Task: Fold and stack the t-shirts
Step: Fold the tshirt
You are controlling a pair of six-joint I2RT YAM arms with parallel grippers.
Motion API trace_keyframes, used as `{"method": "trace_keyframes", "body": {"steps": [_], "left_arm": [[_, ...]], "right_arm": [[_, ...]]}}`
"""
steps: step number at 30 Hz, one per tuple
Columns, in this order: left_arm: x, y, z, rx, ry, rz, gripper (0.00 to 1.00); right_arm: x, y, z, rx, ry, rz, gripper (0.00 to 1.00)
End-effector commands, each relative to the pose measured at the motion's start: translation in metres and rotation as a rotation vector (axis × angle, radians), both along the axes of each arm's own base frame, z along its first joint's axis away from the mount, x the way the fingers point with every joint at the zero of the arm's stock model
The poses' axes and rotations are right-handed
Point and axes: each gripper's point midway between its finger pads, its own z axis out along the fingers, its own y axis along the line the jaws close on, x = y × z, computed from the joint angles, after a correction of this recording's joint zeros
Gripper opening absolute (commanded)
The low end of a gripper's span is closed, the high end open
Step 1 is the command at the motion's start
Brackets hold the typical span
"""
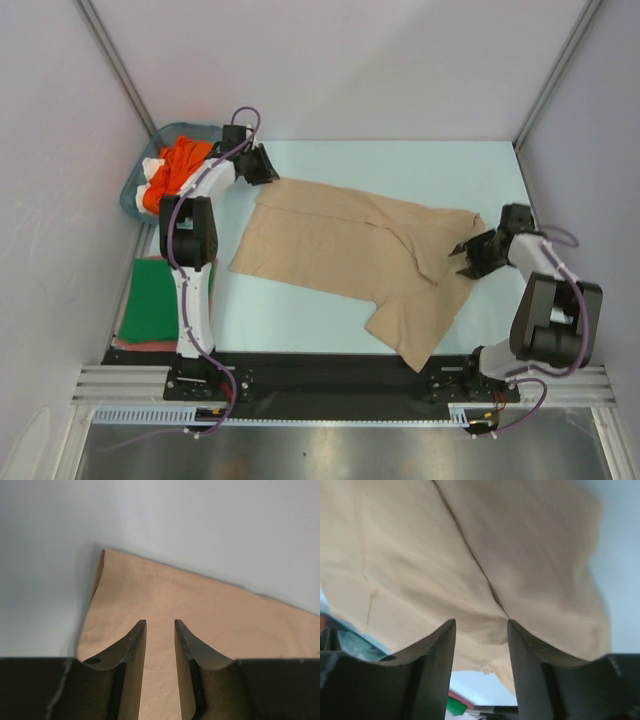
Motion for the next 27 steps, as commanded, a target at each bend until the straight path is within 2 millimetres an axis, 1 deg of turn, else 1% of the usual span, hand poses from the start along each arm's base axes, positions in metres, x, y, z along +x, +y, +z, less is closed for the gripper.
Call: {"method": "trace_keyframes", "body": {"steps": [1,2,3,4,5,6,7,8,9,10,11,13,17,18,19,20,21,22,23,24,25,26,27], "left_arm": [[0.017,-0.007,0.025,-0.033,-0.075,-0.018,0.35],[0.018,-0.007,0.025,-0.032,-0.077,-0.019,0.34],[0.019,-0.007,0.025,-0.030,-0.079,-0.019,0.34],[0.020,-0.007,0.022,-0.029,-0.076,-0.018,0.34],[0.020,-0.008,0.019,-0.034,-0.069,-0.022,0.34],[0.021,-0.008,0.018,-0.036,-0.068,-0.020,0.34],[0.021,-0.008,0.016,-0.035,-0.064,-0.017,0.34],[0.021,-0.009,0.011,-0.038,-0.055,-0.016,0.34],[0.022,-0.009,0.011,-0.042,-0.058,-0.016,0.34],[0.022,-0.009,0.005,-0.042,-0.050,-0.013,0.33],[0.022,-0.009,0.005,-0.043,-0.049,-0.011,0.33],[0.022,-0.008,0.000,-0.038,-0.042,-0.007,0.32],[0.021,-0.010,-0.007,-0.047,-0.026,-0.006,0.32],[0.020,-0.009,-0.010,-0.048,-0.017,-0.001,0.32],[0.021,-0.010,-0.009,-0.051,-0.018,-0.001,0.32],[0.020,-0.008,-0.012,-0.047,-0.008,0.004,0.32],[0.021,-0.008,-0.014,-0.046,-0.001,0.010,0.32],[0.021,-0.006,-0.015,-0.037,0.003,0.019,0.32],[0.021,-0.004,-0.017,-0.032,0.008,0.025,0.32],[0.021,-0.003,-0.019,-0.028,0.010,0.030,0.32],[0.022,-0.002,-0.022,-0.022,0.014,0.036,0.32],[0.022,-0.002,-0.025,-0.020,0.017,0.036,0.32],[0.023,-0.001,-0.024,-0.024,0.016,0.039,0.32]], "right_arm": [[0.068,-0.059,0.043,-0.290,-0.171,0.193,0.54],[0.077,-0.067,0.044,-0.366,-0.192,0.281,0.54],[0.090,-0.074,0.051,-0.407,-0.214,0.296,0.56],[0.108,-0.082,0.055,-0.431,-0.238,0.298,0.58],[0.119,-0.079,0.059,-0.423,-0.286,0.340,0.59],[0.132,-0.082,0.062,-0.438,-0.323,0.351,0.60],[0.139,-0.083,0.058,-0.440,-0.316,0.366,0.61],[0.153,-0.087,0.052,-0.435,-0.312,0.383,0.61],[0.158,-0.088,0.046,-0.436,-0.302,0.400,0.60],[0.161,-0.091,0.035,-0.426,-0.259,0.405,0.59],[0.159,-0.089,0.027,-0.409,-0.241,0.412,0.59],[0.162,-0.089,0.025,-0.415,-0.248,0.430,0.57],[0.167,-0.094,0.017,-0.423,-0.256,0.429,0.55],[0.169,-0.094,0.010,-0.415,-0.249,0.432,0.54],[0.173,-0.095,0.010,-0.416,-0.253,0.432,0.53],[0.174,-0.096,0.007,-0.416,-0.246,0.431,0.53],[0.174,-0.097,-0.003,-0.406,-0.227,0.433,0.52],[0.178,-0.098,-0.003,-0.405,-0.236,0.435,0.51],[0.180,-0.100,-0.008,-0.409,-0.231,0.436,0.50],[0.181,-0.105,-0.011,-0.415,-0.226,0.431,0.48],[0.182,-0.106,-0.020,-0.404,-0.212,0.435,0.44],[0.184,-0.109,-0.024,-0.404,-0.210,0.439,0.40],[0.184,-0.113,-0.027,-0.410,-0.201,0.436,0.28]]}}
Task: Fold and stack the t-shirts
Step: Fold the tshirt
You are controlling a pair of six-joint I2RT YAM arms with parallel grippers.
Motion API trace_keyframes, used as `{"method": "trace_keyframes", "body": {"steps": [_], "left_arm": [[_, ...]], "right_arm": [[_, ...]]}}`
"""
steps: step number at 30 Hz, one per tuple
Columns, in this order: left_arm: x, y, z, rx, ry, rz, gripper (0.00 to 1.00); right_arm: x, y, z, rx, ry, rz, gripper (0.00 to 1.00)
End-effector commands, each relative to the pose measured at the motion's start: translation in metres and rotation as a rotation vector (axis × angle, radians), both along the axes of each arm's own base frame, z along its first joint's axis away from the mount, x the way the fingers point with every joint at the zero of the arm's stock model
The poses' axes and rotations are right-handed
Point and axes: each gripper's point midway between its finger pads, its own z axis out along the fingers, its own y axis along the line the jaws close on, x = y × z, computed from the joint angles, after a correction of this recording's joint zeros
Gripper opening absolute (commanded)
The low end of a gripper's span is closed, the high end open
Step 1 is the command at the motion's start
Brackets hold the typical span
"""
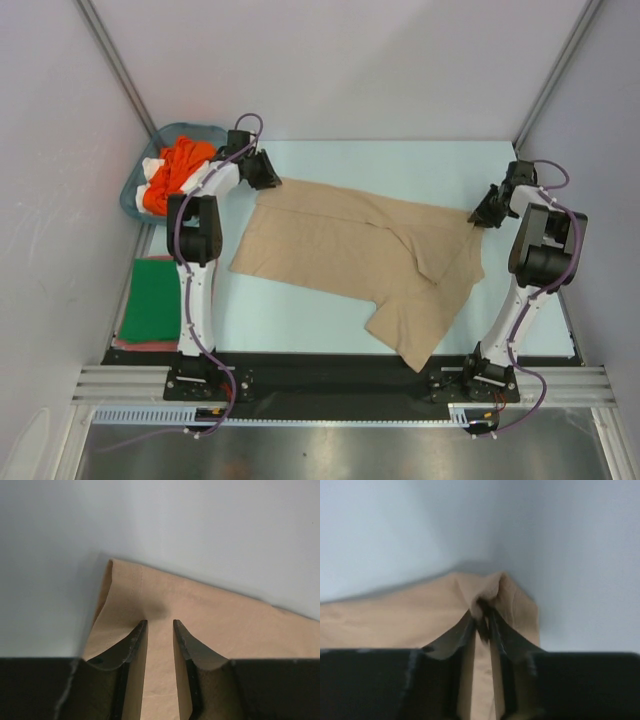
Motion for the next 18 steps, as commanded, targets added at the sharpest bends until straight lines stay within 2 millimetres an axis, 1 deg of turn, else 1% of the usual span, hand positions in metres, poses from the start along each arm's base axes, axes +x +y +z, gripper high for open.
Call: {"method": "trace_keyframes", "body": {"steps": [1,2,3,4,5,7,8,9,10,11,12,13,14,15,16,17,18], "left_arm": [[0.014,0.002,0.004,-0.007,-0.024,0.028,0.32],[0.015,0.003,0.003,-0.005,-0.024,0.030,0.32],[0.015,0.003,0.002,-0.004,-0.022,0.031,0.32],[0.015,0.002,0.000,-0.005,-0.021,0.026,0.32],[0.014,0.001,-0.003,-0.005,-0.014,0.020,0.31],[0.013,0.002,-0.003,0.003,-0.014,0.018,0.31],[0.012,0.002,0.002,0.005,-0.013,0.016,0.31],[0.010,0.002,0.005,0.009,-0.015,0.007,0.31],[0.007,0.001,0.009,0.013,-0.017,0.001,0.32],[0.005,0.001,0.017,0.017,-0.027,-0.004,0.34],[-0.001,0.003,0.031,0.033,-0.047,-0.009,0.35],[-0.004,0.003,0.041,0.038,-0.061,-0.010,0.36],[-0.007,0.004,0.050,0.046,-0.072,-0.013,0.37],[-0.014,0.004,0.073,0.066,-0.105,-0.016,0.37],[-0.018,0.006,0.082,0.080,-0.116,-0.015,0.39],[-0.025,0.006,0.091,0.093,-0.124,-0.021,0.39],[-0.036,0.006,0.093,0.109,-0.118,-0.029,0.39]], "right_arm": [[0.011,-0.020,-0.012,-0.046,-0.001,-0.003,0.19],[0.018,-0.028,-0.009,-0.075,-0.009,-0.009,0.10],[0.014,-0.034,-0.013,-0.092,0.020,-0.020,0.01],[0.015,-0.043,-0.016,-0.119,0.031,-0.032,0.01],[0.021,-0.047,-0.011,-0.133,0.017,-0.033,0.01],[0.022,-0.049,-0.010,-0.135,0.044,-0.028,0.08],[0.018,-0.047,-0.014,-0.127,0.081,-0.021,0.16],[0.011,-0.044,-0.005,-0.132,0.130,-0.018,0.30],[0.005,-0.043,-0.002,-0.173,0.169,-0.027,0.37],[0.000,-0.042,0.012,-0.204,0.179,-0.027,0.42],[-0.017,-0.039,0.020,-0.225,0.237,-0.024,0.48],[-0.027,-0.046,0.029,-0.291,0.268,-0.051,0.50],[-0.034,-0.038,0.038,-0.321,0.278,-0.044,0.54],[-0.042,-0.036,0.066,-0.351,0.247,-0.061,0.56],[-0.055,-0.028,0.066,-0.360,0.264,-0.046,0.58],[-0.059,-0.020,0.077,-0.361,0.238,-0.042,0.59],[-0.063,-0.001,0.093,-0.361,0.195,-0.007,0.60]]}}
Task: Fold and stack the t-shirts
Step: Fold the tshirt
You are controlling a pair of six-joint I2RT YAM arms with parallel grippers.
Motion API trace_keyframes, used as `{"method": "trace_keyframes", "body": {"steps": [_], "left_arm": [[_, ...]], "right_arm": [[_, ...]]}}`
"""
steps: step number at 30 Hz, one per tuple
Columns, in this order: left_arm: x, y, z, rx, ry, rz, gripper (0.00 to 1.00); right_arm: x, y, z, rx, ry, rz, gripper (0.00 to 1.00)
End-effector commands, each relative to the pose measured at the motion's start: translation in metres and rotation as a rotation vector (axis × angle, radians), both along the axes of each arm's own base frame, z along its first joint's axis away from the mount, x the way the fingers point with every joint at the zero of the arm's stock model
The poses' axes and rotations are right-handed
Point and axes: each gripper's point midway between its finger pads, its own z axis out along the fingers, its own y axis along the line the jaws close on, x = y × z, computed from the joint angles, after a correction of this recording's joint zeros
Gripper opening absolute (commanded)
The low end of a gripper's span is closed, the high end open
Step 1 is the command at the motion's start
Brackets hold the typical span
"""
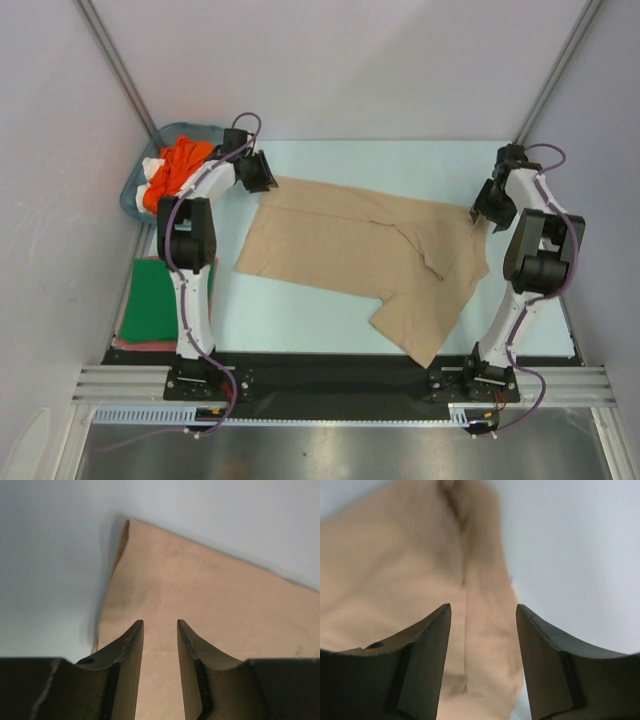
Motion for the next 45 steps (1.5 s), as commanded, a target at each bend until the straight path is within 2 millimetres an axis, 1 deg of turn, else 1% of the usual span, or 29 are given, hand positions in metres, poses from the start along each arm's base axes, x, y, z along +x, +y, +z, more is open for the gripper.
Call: {"method": "trace_keyframes", "body": {"steps": [1,2,3,4,5,6,7,8,9,10,11,12,15,17,20,27,30,32,33,34,35,36,37,39,40,41,42,44,45], "left_arm": [[-0.019,-0.001,0.104,0.055,-0.185,-0.034,0.39],[-0.028,-0.003,0.114,0.052,-0.195,-0.041,0.39],[-0.044,-0.007,0.107,0.049,-0.167,-0.054,0.39],[-0.058,-0.012,0.132,0.031,-0.206,-0.071,0.38],[-0.069,-0.016,0.136,0.025,-0.208,-0.084,0.38],[-0.089,-0.026,0.122,0.026,-0.170,-0.114,0.38],[-0.105,-0.032,0.143,0.012,-0.210,-0.134,0.38],[-0.117,-0.037,0.143,0.008,-0.205,-0.146,0.38],[-0.139,-0.047,0.130,0.005,-0.169,-0.176,0.38],[-0.151,-0.054,0.143,-0.015,-0.200,-0.192,0.38],[-0.163,-0.059,0.143,-0.033,-0.194,-0.196,0.38],[-0.182,-0.069,0.130,-0.044,-0.161,-0.227,0.38],[-0.212,-0.080,0.128,-0.085,-0.146,-0.253,0.38],[-0.219,-0.082,0.128,-0.100,-0.161,-0.256,0.39],[-0.222,-0.077,0.121,-0.074,-0.157,-0.255,0.39],[-0.209,-0.080,0.131,-0.056,-0.177,-0.277,0.39],[-0.204,-0.084,0.132,-0.068,-0.172,-0.284,0.39],[-0.199,-0.087,0.131,-0.075,-0.166,-0.292,0.39],[-0.199,-0.088,0.130,-0.078,-0.162,-0.294,0.39],[-0.199,-0.089,0.127,-0.081,-0.150,-0.297,0.39],[-0.197,-0.090,0.127,-0.083,-0.151,-0.300,0.39],[-0.197,-0.090,0.127,-0.085,-0.149,-0.300,0.39],[-0.197,-0.091,0.127,-0.087,-0.147,-0.302,0.39],[-0.195,-0.092,0.128,-0.090,-0.147,-0.303,0.39],[-0.195,-0.092,0.129,-0.091,-0.148,-0.303,0.39],[-0.194,-0.092,0.129,-0.091,-0.149,-0.305,0.39],[-0.194,-0.093,0.129,-0.095,-0.145,-0.305,0.39],[-0.194,-0.096,0.127,-0.109,-0.135,-0.315,0.39],[-0.194,-0.097,0.127,-0.113,-0.132,-0.317,0.39]], "right_arm": [[-0.039,0.037,0.064,-0.071,-0.033,0.063,0.60],[-0.043,0.051,0.064,-0.058,-0.037,0.082,0.60],[-0.046,0.080,0.064,-0.046,-0.043,0.153,0.61],[-0.050,0.097,0.074,-0.035,-0.079,0.191,0.60],[-0.063,0.112,0.064,-0.034,-0.054,0.229,0.60],[-0.061,0.140,0.068,-0.030,-0.100,0.307,0.59],[-0.065,0.158,0.069,-0.018,-0.124,0.367,0.58],[-0.067,0.167,0.064,-0.037,-0.126,0.408,0.56],[-0.069,0.173,0.062,-0.072,-0.120,0.437,0.56],[-0.070,0.184,0.052,-0.124,-0.089,0.487,0.54],[-0.068,0.187,0.051,-0.140,-0.077,0.510,0.49],[-0.068,0.190,0.046,-0.149,-0.060,0.533,0.40],[-0.069,0.205,0.025,-0.078,-0.003,0.567,0.13],[-0.067,0.207,0.012,-0.082,0.018,0.570,0.08],[-0.066,0.206,-0.011,-0.088,0.067,0.574,0.11],[-0.048,0.167,-0.017,-0.183,0.093,0.498,0.17],[-0.028,0.136,-0.016,-0.250,0.091,0.427,0.20],[0.001,0.119,-0.003,-0.293,0.039,0.393,0.24],[0.011,0.116,0.000,-0.304,0.025,0.395,0.26],[0.019,0.112,-0.011,-0.321,0.044,0.409,0.27],[0.040,0.109,0.005,-0.339,0.003,0.406,0.32],[0.043,0.105,0.000,-0.320,0.028,0.393,0.35],[0.037,0.107,-0.004,-0.295,0.080,0.393,0.37],[0.031,0.119,0.008,-0.251,0.065,0.377,0.39],[0.028,0.138,0.042,-0.245,-0.031,0.406,0.42],[0.022,0.149,0.053,-0.230,-0.070,0.433,0.47],[0.000,0.158,0.041,-0.218,-0.041,0.483,0.52],[-0.016,0.183,0.060,-0.164,-0.123,0.534,0.57],[-0.030,0.185,0.048,-0.140,-0.085,0.543,0.57]]}}
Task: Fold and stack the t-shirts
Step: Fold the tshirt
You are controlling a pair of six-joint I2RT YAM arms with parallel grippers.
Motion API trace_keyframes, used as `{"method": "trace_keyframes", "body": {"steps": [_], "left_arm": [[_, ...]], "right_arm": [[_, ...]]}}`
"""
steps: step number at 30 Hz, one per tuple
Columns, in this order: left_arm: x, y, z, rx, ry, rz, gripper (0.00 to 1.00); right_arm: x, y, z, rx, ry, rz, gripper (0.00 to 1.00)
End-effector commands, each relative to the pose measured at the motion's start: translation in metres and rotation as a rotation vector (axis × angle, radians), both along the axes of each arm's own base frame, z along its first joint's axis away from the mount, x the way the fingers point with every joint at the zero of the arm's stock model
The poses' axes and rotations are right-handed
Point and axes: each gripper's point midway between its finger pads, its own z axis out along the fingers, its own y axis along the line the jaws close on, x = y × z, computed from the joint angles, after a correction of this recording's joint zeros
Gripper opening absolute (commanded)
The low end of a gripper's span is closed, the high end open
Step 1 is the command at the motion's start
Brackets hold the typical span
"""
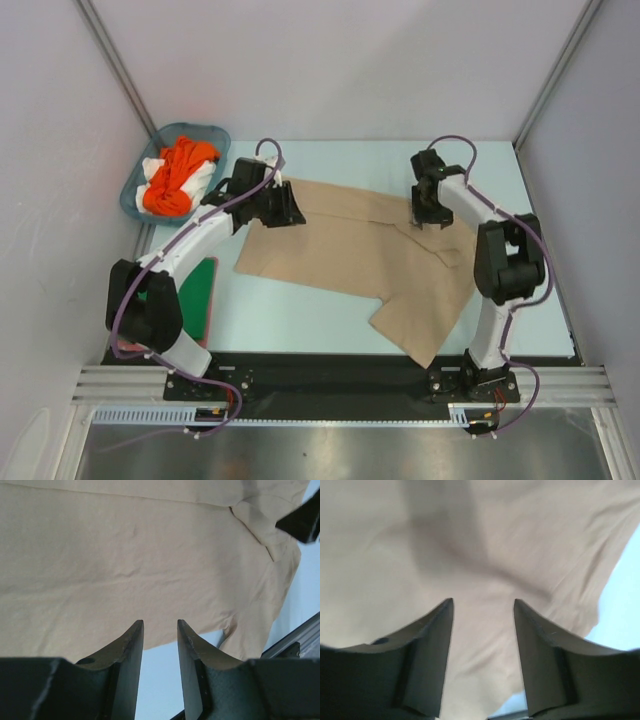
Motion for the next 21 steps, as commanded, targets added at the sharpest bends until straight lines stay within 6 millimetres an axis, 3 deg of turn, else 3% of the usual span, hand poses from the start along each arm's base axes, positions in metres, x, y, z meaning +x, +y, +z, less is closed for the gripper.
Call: {"method": "trace_keyframes", "body": {"steps": [1,3,4,11,12,21], "left_arm": [[0.008,-0.008,0.017,-0.044,-0.036,-0.029,0.39],[0.008,-0.009,0.013,-0.046,-0.025,-0.033,0.38],[0.008,-0.009,0.013,-0.048,-0.024,-0.035,0.38],[0.005,-0.012,0.006,-0.058,0.003,-0.051,0.38],[0.006,-0.013,0.006,-0.059,0.001,-0.051,0.38],[0.005,-0.008,0.006,-0.044,-0.010,-0.045,0.38]], "right_arm": [[-0.034,0.036,0.026,0.107,-0.027,0.067,0.52],[-0.049,0.027,0.007,0.075,0.021,0.044,0.46],[-0.050,0.027,0.003,0.074,0.018,0.041,0.38],[-0.031,0.033,-0.026,0.053,-0.008,0.075,0.38],[-0.032,0.032,-0.039,0.036,0.024,0.076,0.37],[-0.016,0.016,-0.038,-0.098,0.008,0.054,0.28]]}}
